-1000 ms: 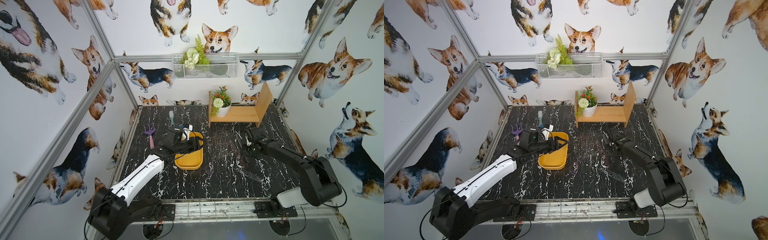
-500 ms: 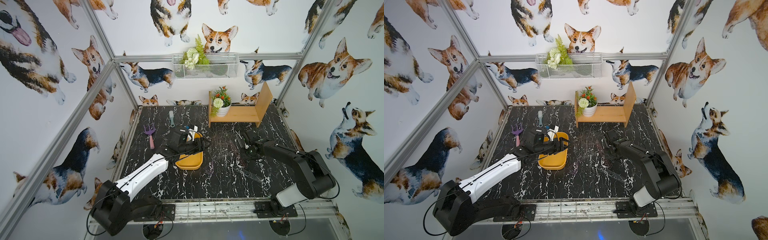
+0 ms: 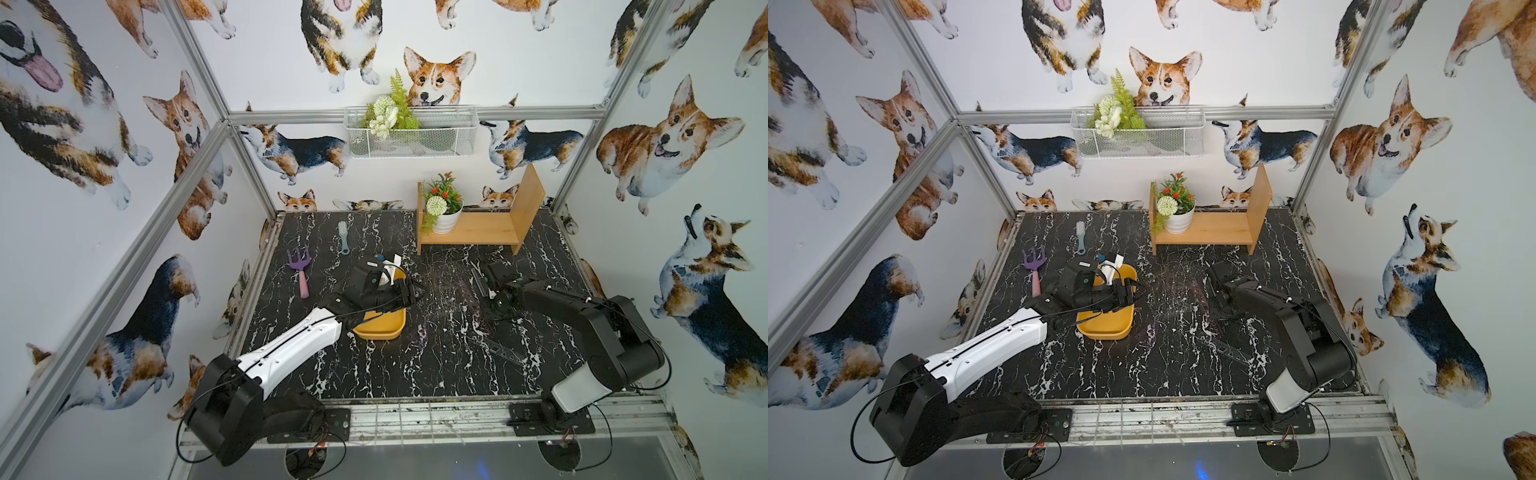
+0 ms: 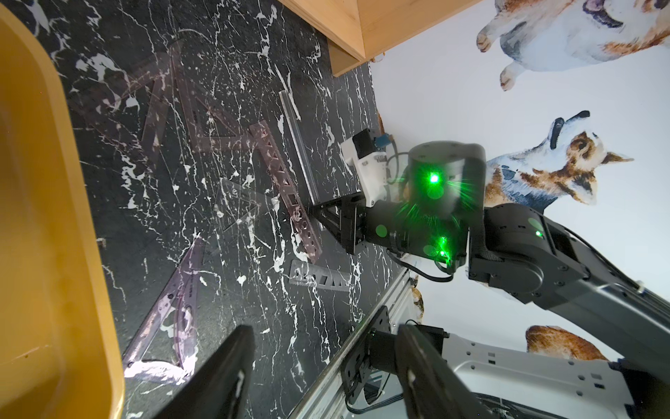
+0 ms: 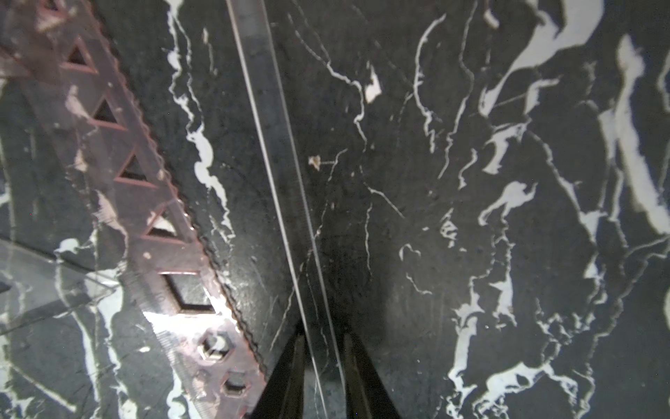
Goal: Put the scattered rulers into the storage box
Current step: Pick up the ruler from the center of the board.
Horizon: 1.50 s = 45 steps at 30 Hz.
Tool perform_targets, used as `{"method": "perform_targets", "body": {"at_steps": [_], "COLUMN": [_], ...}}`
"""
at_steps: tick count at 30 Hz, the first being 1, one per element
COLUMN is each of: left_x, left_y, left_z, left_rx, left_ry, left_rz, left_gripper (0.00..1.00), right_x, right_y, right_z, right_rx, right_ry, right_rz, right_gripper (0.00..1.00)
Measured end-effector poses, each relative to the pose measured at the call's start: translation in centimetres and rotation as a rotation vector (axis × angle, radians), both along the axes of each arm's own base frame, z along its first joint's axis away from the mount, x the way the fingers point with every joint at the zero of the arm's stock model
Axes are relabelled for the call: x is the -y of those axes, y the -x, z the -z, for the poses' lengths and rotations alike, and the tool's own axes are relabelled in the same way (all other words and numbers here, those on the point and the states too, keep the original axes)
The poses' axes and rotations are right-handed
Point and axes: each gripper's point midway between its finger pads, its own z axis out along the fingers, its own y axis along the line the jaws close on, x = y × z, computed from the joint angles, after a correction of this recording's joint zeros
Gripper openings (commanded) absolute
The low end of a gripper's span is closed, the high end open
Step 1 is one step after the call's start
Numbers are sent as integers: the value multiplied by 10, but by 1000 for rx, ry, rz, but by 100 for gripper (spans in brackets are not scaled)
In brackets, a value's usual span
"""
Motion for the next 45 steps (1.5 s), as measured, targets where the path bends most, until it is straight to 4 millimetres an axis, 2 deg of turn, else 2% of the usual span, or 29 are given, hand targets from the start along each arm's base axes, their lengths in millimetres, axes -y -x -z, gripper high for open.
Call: {"method": "perform_targets", "body": {"at_steps": [5,13,21,27,37,45], "left_x": [0,1,0,1,6,10], "left_y": [0,-1,-1,-2,-10,-16], "left_z": [0,-3,-4,-5,-28,-52], "left_rx": [2,10,8,13,65,144], "left_ry": [-1,5,6,7,28,34], "left_rz": [-2,-10,-14,-16,-11,8], "left_gripper": [67,67,67,67,67,68], "right_x": [1,-6,-7,-10,-14,-37], "right_y": [0,-10,-10,-4,-6,-2], "right_z": [2,3,2,-6,-53,-105], "right_rx": [-6,23,32,33,115,213], "right_ry": [8,-14,-26,-50,-102,-285], "right_rz": [-10,-27,-30,-37,-38,-51], "right_gripper": [27,17,3,0,0,0]}}
